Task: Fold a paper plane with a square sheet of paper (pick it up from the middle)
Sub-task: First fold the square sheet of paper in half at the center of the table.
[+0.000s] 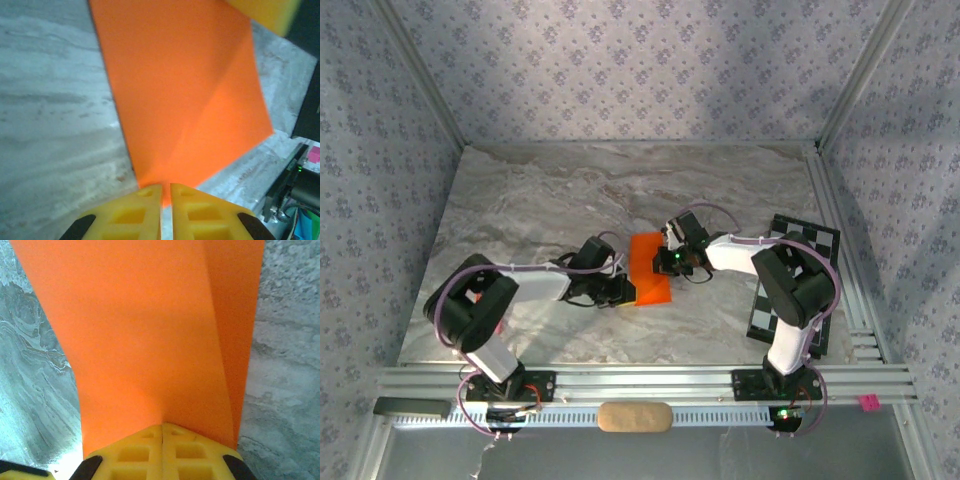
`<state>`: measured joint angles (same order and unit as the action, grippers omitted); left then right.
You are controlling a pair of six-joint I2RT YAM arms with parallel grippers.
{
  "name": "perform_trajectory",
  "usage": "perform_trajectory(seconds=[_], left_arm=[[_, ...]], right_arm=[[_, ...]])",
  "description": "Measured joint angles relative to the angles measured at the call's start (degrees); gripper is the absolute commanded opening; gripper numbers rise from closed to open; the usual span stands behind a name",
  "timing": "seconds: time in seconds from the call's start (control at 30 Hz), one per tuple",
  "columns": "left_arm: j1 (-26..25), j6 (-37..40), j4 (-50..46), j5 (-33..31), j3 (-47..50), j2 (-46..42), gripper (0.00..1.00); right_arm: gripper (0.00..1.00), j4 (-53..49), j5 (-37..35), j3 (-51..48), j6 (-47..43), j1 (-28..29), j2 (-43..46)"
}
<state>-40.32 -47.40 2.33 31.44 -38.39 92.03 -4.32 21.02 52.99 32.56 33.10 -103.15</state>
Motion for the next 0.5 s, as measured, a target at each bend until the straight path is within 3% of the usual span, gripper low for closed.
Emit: perform_trajectory(seconds=[0.23,0.5], left_arm=[[0.0,-1.8,-0.8,-0.7,-4.0,-1.7,0.16],[-0.8,-2.1,0.6,-0.7,-4.8,4.3,0.15]], right_arm=[[0.00,0.0,-0.2,-0.2,0.0,0.0,0.2],[0.00,0.0,-0.3,-0.2,0.0,0.0,0.3]])
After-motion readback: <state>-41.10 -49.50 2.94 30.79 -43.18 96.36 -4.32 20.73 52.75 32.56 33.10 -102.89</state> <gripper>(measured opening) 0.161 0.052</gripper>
